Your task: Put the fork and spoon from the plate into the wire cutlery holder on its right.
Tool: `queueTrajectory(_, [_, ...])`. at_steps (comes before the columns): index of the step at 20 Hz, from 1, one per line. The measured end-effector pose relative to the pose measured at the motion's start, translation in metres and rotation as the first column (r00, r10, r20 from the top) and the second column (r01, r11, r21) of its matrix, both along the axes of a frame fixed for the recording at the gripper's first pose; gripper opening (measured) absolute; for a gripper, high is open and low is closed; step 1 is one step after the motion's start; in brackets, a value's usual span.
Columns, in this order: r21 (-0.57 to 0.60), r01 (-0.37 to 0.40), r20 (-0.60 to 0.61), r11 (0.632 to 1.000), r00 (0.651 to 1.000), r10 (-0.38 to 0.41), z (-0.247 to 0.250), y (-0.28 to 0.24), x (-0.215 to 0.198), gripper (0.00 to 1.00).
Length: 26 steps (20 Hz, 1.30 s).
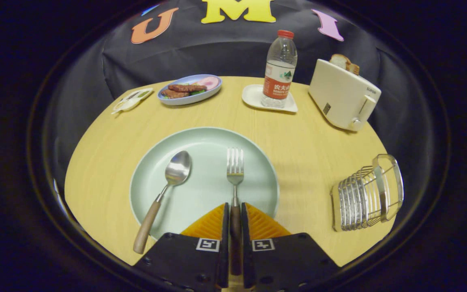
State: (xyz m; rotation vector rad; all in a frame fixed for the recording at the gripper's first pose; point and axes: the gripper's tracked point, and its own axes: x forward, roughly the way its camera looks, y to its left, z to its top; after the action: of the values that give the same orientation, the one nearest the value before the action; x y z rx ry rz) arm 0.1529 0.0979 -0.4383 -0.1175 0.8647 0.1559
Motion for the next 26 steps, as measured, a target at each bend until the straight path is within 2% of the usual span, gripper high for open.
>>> queueTrajectory(1, [0.011,-0.011,0.009,1.0,1.0,0.011,0.006,-0.001,-0.001,0.12])
queueTrajectory(2, [0.026,-0.027,0.003,0.999,1.0,0.027,0.006,0.002,-0.001,0.06])
queueTrajectory(4, [0.06,-0.055,0.007,0.997,0.998,0.055,0.014,0.009,-0.011,0.05])
queueTrajectory(5, [0.073,-0.077,0.011,0.994,0.997,0.077,0.024,0.011,-0.013,0.01])
queueTrajectory(7, [0.089,-0.117,0.021,0.989,0.993,0.116,0.041,0.013,-0.021,0.01])
queueTrajectory(9, [0.05,-0.128,0.036,0.99,0.991,0.126,0.058,0.0,-0.025,0.0])
queueTrajectory(12, [0.026,-0.116,0.047,0.993,0.992,0.115,0.087,-0.023,-0.033,0.01])
queueTrajectory(17, [0.002,-0.052,0.032,0.999,0.998,0.052,0.126,-0.091,-0.039,0.01])
queueTrajectory(21, [-0.004,0.013,-0.054,1.0,0.998,-0.013,0.143,-0.145,-0.055,0.01])
queueTrajectory(26, [0.009,0.033,-0.19,0.999,0.981,-0.031,0.162,-0.178,-0.068,0.01])
